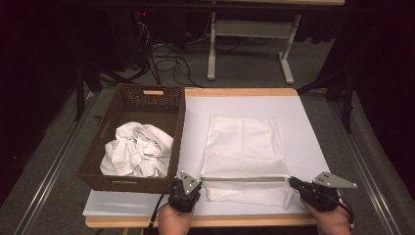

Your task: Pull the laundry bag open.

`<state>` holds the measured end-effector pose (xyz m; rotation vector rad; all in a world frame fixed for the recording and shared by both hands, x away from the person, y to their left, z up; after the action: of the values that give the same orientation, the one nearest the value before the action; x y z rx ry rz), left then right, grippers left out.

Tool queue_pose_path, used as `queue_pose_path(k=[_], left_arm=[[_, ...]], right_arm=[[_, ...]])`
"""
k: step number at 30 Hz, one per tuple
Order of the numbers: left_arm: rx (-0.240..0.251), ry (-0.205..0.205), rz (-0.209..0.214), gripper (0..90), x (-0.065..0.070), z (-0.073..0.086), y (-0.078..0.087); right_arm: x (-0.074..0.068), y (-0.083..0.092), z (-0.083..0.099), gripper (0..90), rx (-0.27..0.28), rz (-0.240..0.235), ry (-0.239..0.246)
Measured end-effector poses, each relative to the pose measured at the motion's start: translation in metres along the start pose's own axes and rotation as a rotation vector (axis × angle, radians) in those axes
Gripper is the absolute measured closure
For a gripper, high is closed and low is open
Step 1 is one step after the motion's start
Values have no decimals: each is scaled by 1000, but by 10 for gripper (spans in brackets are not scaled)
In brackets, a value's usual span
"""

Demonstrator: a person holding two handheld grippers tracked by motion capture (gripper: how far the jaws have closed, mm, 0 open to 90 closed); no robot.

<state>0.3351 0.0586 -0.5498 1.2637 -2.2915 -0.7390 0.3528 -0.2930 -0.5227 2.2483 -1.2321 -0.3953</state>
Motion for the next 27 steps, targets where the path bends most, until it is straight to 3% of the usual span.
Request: queue_pose_path(k=[3, 5, 6, 8, 10, 11, 12, 13, 17, 21, 27], left_arm=[[0, -33, -2, 787, -2, 0, 2], [6, -39, 6, 680, -2, 1, 2], [42, -38, 36, 603, 3, 4, 4], [57, -53, 73, 527, 9, 3, 7], [98, -91, 80, 455, 15, -5, 12], [98, -91, 80, 434, 15, -5, 12], [150, -92, 89, 424, 18, -8, 16], [159, -86, 97, 416, 19, -8, 16], [142, -91, 94, 386, 19, -4, 11], [155, -57, 116, 368, 16, -6, 9], [165, -61, 127, 369, 17, -7, 12]], right_arm=[[-1, -6, 7, 834, -47, -16, -4], [-1, -9, 10, 777, -64, -19, 3], [-1, -8, 10, 734, -62, -19, -15], [0, -3, 5, 664, -33, -15, -28], [0, 3, 0, 611, -1, -4, -26], [0, 5, -3, 587, 15, 2, -32], [0, 6, -5, 572, 25, 6, -34], [0, 6, -6, 558, 29, 12, -37], [2, 0, -13, 519, 34, 39, -36], [21, -25, -24, 500, -15, 84, -50], [48, -64, -34, 489, -83, 125, -104]])
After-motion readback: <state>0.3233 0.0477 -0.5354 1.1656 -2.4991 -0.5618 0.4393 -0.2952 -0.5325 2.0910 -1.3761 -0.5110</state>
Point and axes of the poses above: each handheld gripper's, and its own axes: y roughly backward along the jaws, z roughly out of its underside, x roughly to its right, the point moved 6 cm from there along -y, roughly forward along the jaws, and after that the axes turned 4 degrees about z, right-handed, at the moved point
